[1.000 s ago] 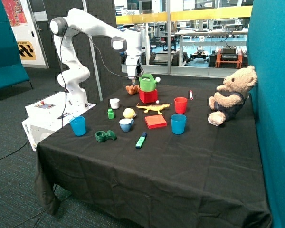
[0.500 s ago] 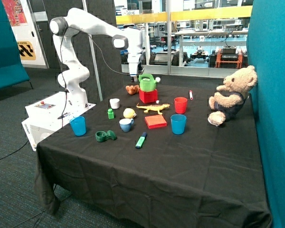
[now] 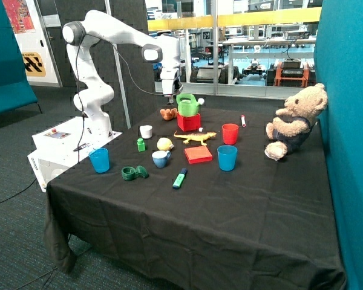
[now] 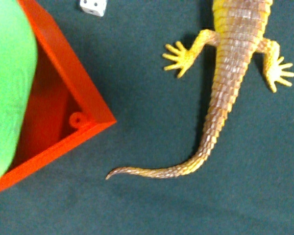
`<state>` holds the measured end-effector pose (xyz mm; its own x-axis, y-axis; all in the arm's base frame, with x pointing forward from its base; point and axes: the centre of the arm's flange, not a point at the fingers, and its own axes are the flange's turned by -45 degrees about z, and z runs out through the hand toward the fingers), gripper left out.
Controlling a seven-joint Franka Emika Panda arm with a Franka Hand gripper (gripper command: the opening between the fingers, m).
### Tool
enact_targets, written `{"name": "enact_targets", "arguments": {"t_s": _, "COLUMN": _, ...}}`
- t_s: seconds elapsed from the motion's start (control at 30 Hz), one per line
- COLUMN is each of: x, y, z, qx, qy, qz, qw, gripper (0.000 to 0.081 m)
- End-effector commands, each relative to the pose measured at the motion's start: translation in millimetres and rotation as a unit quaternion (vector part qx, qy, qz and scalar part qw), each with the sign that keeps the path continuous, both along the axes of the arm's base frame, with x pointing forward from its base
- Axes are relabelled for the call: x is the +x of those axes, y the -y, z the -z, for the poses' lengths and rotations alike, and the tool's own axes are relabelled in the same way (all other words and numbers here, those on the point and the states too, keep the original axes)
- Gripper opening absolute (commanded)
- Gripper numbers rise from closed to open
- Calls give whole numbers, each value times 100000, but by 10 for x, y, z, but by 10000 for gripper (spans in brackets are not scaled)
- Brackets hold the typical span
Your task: Put the ball in the red pot
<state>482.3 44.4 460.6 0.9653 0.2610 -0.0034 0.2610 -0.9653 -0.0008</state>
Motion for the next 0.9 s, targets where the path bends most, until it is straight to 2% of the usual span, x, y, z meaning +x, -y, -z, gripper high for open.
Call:
{"name": "enact_targets", "arguments": {"t_s": 0.0, "x": -183, "y": -172, "z": -31, "qx": 2, "qy": 176, "qz": 1791, "qw": 99984, "gripper": 650}}
{"name": "enact_targets", "arguments": {"t_s": 0.13, "x": -329, "y": -289, "z": -67, "qx": 1, "qy": 176, "qz": 2226, "qw": 99975, "gripper": 650}}
{"name": "enact_targets", "arguments": {"t_s": 0.4, "x": -517, "y": -677, "z": -145, "qx": 5, "qy": 176, "qz": 99, "qw": 100000, "gripper": 644}}
{"name": "enact_targets", "arguments": {"t_s": 0.63, "x": -440, "y": -904, "z": -280, "qx": 7, "qy": 176, "qz": -951, "qw": 99995, "gripper": 639}}
{"name": "enact_targets", "arguments": {"t_s": 0.87, "x": -354, "y": -1017, "z": -329, "qx": 7, "qy": 176, "qz": -1096, "qw": 99994, "gripper": 631}}
